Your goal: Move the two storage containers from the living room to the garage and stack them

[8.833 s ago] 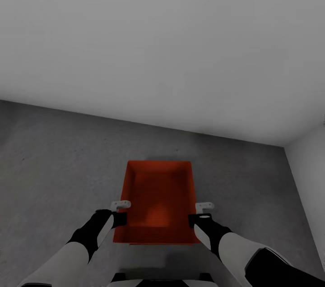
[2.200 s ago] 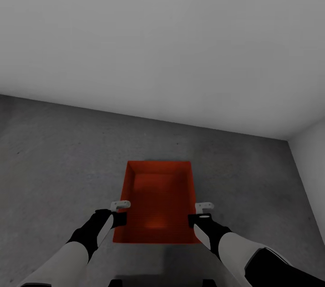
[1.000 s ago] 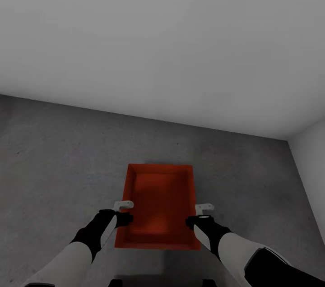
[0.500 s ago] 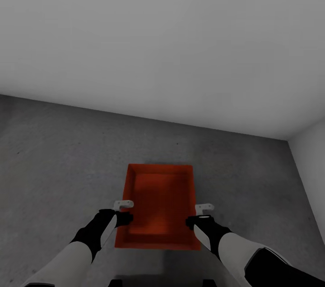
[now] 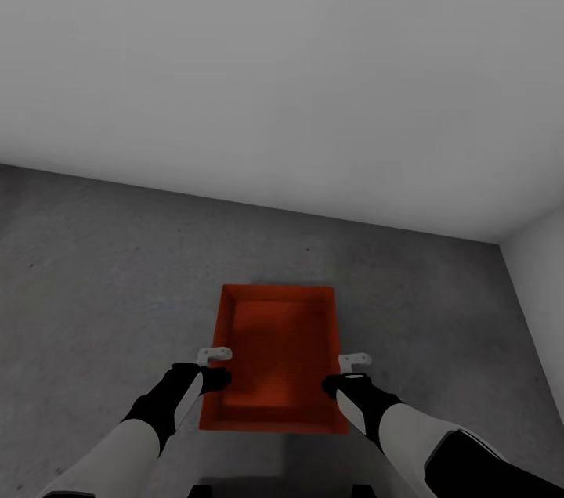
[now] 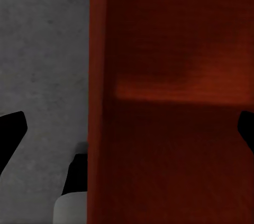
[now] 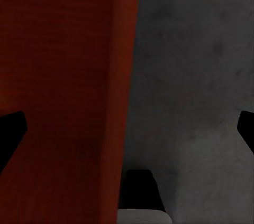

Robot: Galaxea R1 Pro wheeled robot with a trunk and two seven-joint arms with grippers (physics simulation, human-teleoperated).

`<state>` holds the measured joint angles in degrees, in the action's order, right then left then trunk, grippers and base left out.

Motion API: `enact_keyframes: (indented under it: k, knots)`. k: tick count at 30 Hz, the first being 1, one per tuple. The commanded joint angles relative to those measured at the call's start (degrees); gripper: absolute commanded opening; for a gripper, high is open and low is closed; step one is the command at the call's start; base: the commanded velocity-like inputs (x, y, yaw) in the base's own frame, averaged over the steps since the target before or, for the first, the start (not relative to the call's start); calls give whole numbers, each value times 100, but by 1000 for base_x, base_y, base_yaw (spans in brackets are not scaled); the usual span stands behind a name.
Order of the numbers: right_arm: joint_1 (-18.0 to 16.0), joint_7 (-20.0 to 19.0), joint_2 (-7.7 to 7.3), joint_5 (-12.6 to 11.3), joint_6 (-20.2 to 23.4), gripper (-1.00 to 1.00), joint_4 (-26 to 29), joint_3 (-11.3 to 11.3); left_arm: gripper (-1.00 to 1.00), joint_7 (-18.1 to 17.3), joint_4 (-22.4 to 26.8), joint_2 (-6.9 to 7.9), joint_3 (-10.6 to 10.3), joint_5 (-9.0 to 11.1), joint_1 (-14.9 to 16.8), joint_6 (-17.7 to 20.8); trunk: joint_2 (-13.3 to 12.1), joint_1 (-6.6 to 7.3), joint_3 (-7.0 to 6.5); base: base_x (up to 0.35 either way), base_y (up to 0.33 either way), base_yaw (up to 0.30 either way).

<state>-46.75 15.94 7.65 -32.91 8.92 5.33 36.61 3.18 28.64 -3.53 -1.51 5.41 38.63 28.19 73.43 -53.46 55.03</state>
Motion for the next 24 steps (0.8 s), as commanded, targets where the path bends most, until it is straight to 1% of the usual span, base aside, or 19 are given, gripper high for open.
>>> enact_keyframes:
  k: [1, 20, 24]
  knots:
    - [-3, 34, -4, -31, 39, 100, 12, 48, 100, 33, 10, 2, -16, 60, -1, 29, 2, 0, 3, 0, 0, 0]
    - [-4, 32, -5, -31, 39, 100, 12, 48, 100, 26, 16, -7, -16, 57, 1, 50, 2, 0, 3, 0, 0, 0]
    - [-2, 32, -1, -31, 39, 100, 12, 48, 100, 26, 5, -6, -16, 57, 2, 52, -158, 88, -69, 0, 0, 0]
